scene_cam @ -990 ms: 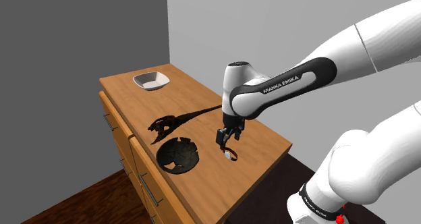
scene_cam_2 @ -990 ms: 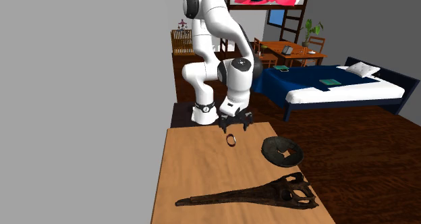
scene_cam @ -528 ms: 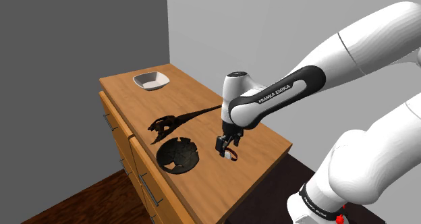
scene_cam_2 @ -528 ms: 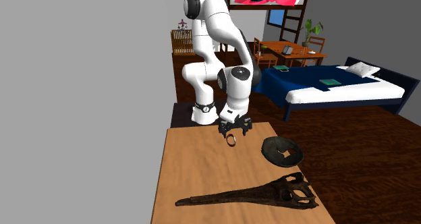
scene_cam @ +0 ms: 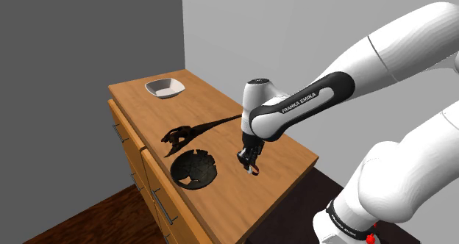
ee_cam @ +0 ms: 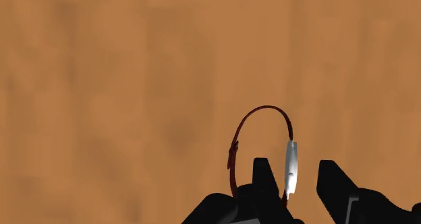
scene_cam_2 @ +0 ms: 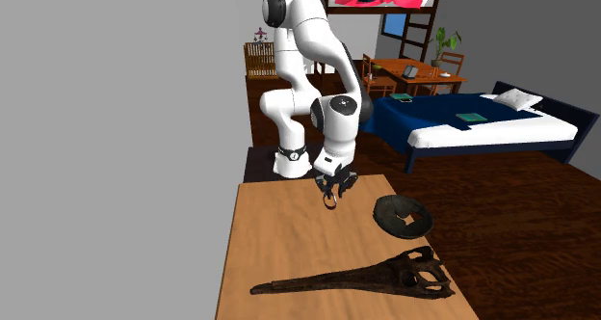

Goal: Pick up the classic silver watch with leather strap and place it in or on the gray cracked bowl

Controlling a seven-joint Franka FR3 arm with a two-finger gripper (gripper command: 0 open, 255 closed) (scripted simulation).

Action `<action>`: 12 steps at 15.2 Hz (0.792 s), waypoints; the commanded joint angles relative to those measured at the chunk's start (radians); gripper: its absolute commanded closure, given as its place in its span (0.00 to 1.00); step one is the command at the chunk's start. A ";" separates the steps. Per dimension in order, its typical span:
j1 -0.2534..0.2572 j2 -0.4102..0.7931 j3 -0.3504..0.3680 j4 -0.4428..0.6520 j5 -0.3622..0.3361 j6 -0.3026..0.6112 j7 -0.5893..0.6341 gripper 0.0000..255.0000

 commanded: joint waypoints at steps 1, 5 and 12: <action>0.000 0.000 0.000 0.000 0.000 0.000 0.000 1.00; 0.000 0.000 0.000 0.000 0.000 0.000 0.000 1.00; 0.000 -0.051 -0.004 0.017 -0.001 -0.068 0.002 1.00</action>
